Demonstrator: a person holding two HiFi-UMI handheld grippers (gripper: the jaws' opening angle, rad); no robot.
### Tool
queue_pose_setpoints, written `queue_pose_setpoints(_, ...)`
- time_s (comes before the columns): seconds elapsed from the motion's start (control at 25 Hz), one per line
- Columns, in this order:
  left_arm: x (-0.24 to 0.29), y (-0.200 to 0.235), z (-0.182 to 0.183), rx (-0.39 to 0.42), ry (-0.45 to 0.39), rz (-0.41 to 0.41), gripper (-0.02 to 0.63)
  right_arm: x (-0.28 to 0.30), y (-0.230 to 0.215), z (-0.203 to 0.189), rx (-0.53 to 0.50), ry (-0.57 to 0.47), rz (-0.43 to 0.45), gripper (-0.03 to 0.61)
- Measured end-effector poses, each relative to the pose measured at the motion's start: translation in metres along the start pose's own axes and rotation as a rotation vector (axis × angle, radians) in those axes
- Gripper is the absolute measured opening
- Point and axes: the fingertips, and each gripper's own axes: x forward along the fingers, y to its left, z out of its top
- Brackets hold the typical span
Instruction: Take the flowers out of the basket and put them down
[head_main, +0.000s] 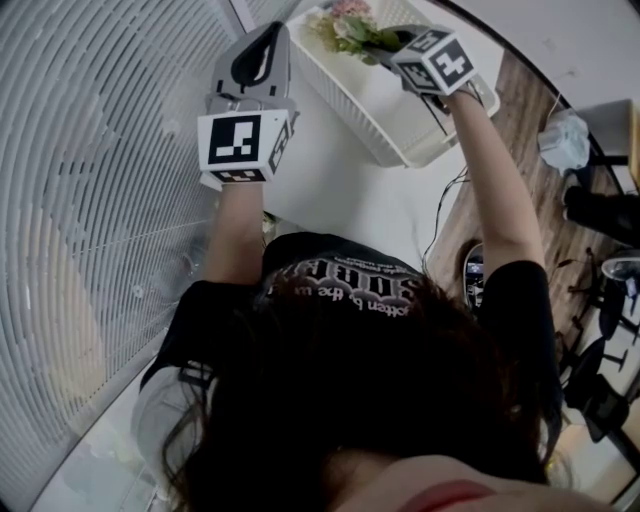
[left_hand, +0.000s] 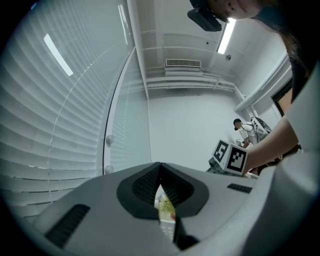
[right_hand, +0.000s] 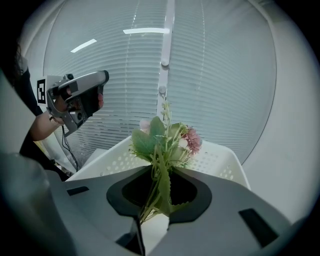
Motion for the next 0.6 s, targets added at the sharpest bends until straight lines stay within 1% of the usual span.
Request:
queue_pose_setpoints(0.36, -0.003, -0.005, -0.002, 0.0, -0.001, -0.006, 0.003, -0.02, -0.012, 0.018, -0.038, -0.045, -0.041, 0.1)
queue_pose_setpoints(0.6, -0.009, -0.013, -0.006, 0.015, 0.023, -0.008, 0.003, -0.037, -0.009, 0.037, -0.052, -0.098, -0.055, 0.1)
